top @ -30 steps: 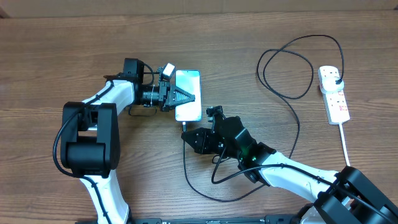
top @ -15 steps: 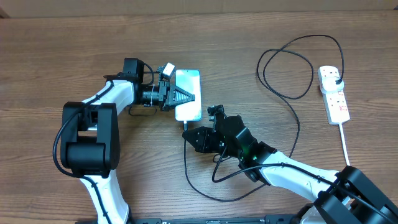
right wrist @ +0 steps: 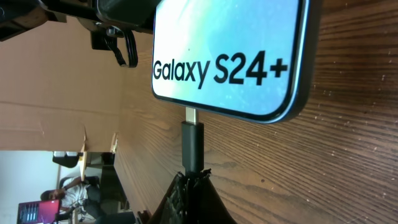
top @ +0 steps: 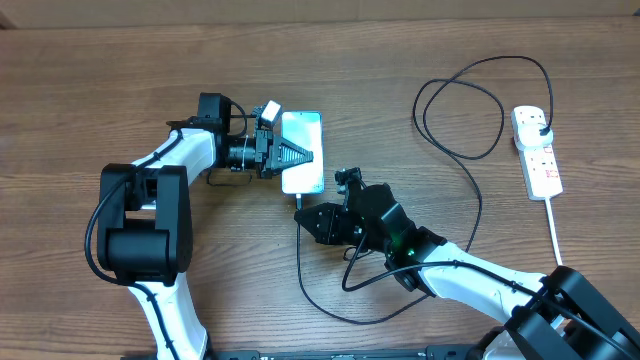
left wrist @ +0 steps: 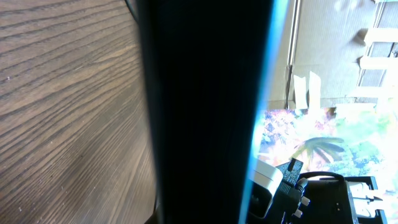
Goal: Plug charger to phone and switch on socket
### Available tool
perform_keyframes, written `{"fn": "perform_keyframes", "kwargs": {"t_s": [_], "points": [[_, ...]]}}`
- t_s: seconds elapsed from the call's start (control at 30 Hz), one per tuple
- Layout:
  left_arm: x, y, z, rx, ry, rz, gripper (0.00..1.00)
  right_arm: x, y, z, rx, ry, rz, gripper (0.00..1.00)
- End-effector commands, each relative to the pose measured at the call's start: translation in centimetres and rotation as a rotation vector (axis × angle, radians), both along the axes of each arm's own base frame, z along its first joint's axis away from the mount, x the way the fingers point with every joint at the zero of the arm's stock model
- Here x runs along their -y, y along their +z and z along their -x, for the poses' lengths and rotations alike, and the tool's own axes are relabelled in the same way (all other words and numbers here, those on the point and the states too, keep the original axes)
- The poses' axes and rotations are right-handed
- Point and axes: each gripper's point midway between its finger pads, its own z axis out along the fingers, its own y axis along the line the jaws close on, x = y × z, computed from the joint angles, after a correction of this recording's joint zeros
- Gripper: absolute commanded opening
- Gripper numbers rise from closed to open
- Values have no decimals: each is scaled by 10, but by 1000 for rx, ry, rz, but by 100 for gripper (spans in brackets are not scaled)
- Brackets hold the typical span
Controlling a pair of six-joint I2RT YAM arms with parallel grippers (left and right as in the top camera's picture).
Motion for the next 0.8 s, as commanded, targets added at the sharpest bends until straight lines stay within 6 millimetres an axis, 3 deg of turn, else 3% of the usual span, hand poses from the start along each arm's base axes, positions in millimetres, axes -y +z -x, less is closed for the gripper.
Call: {"fn": "perform_keyframes", "kwargs": {"t_s": [0.0,0.77], "points": [[0,22,2,31,-10,50,4,9,1,-11,17,-41,5,4],[0,22,2,34,-10,50,4,22,5,-21,9,-14,-27,4]]}}
